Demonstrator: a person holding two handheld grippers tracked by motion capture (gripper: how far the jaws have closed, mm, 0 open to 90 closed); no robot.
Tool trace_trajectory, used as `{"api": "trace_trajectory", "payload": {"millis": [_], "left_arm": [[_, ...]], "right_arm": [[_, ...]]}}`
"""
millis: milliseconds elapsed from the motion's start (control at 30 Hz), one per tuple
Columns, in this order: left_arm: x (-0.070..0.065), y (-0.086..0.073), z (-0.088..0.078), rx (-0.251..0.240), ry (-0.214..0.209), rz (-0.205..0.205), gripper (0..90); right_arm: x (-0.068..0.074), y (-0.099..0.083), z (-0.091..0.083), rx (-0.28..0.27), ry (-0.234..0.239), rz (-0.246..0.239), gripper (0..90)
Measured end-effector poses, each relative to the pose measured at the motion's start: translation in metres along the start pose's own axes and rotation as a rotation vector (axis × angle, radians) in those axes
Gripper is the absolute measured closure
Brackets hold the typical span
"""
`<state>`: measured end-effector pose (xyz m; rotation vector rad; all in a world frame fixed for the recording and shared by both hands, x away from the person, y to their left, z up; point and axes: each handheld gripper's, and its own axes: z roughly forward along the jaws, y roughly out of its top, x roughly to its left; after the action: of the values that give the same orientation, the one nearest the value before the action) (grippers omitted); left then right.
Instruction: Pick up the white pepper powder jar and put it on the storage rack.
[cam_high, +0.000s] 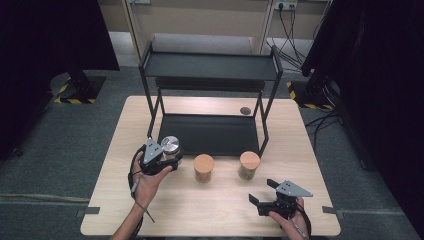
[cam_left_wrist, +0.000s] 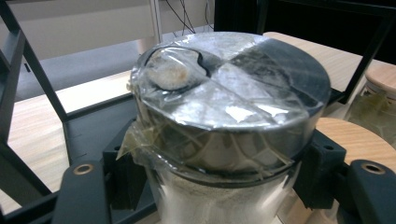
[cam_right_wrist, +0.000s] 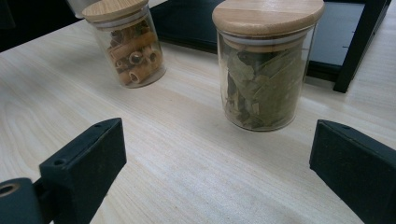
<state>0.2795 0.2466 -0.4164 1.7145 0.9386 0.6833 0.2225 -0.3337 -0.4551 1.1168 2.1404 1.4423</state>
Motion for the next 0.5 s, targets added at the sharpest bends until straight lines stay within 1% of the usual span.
{"api": "trace_trajectory", "payload": {"millis": [300,500], "left_arm": [[0.003,0.002,0.011,0.010,0.004,-0.008,31.1],[0.004,0.004,0.016,0.008,0.005,-0.004,31.1]], "right_arm": [[0.000,0.000,0.000,0.001,0.001,-0.002,4.3],[0.000,0.000,0.000,0.002,0.002,-0.001,4.3]]}}
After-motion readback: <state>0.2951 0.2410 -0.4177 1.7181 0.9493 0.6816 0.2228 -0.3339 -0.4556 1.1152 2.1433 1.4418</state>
